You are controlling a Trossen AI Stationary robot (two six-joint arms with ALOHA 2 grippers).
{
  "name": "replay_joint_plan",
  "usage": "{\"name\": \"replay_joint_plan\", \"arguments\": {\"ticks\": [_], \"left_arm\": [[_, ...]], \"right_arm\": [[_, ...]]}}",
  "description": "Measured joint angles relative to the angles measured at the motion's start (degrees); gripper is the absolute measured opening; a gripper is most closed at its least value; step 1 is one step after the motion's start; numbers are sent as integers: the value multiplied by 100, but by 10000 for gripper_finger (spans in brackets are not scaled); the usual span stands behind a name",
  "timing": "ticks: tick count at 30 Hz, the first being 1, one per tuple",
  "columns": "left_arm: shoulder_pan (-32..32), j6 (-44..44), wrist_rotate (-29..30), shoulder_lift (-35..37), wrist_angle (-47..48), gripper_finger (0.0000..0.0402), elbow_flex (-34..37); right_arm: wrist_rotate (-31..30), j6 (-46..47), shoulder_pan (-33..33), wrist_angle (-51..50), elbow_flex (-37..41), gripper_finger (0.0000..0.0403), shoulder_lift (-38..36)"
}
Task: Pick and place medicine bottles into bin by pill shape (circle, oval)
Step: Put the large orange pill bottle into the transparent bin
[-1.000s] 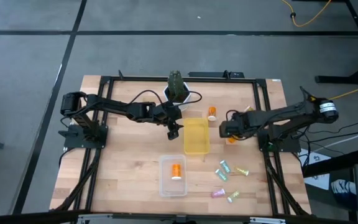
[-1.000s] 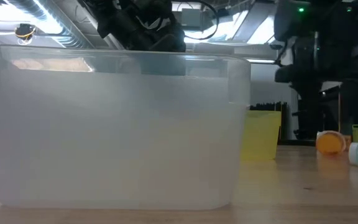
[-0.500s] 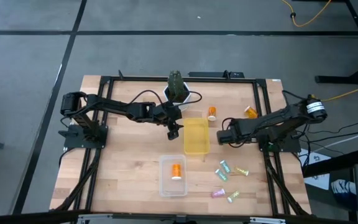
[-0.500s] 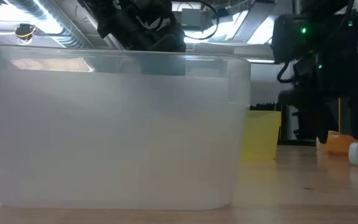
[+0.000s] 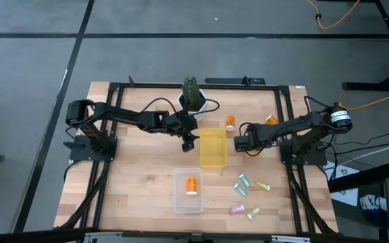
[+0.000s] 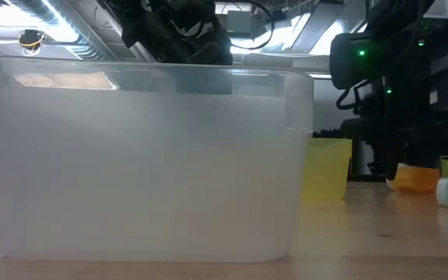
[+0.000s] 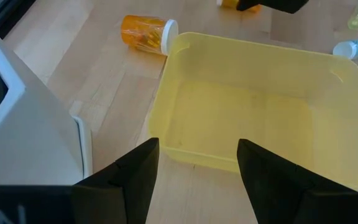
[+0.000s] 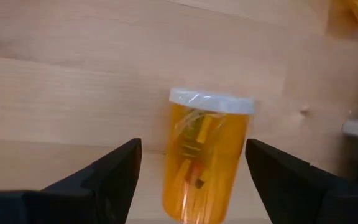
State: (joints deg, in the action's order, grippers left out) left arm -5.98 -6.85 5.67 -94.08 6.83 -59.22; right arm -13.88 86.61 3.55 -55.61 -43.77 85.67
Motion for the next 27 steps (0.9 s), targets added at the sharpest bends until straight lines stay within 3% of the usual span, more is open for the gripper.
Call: {"name": "replay_joint_plan", "arguments": {"ticks": [15,21,27], "left_arm": [[0,0,0,0,-2,212,0],[0,0,0,0,0,212,0],[0,-2,0,0,-4,212,0]], "right_arm": [[350,-2423,-634,879,5,291,359],[382,-2555,-714,912,-15,287,484],[467,-2543,-719,956,0,237,424]]}}
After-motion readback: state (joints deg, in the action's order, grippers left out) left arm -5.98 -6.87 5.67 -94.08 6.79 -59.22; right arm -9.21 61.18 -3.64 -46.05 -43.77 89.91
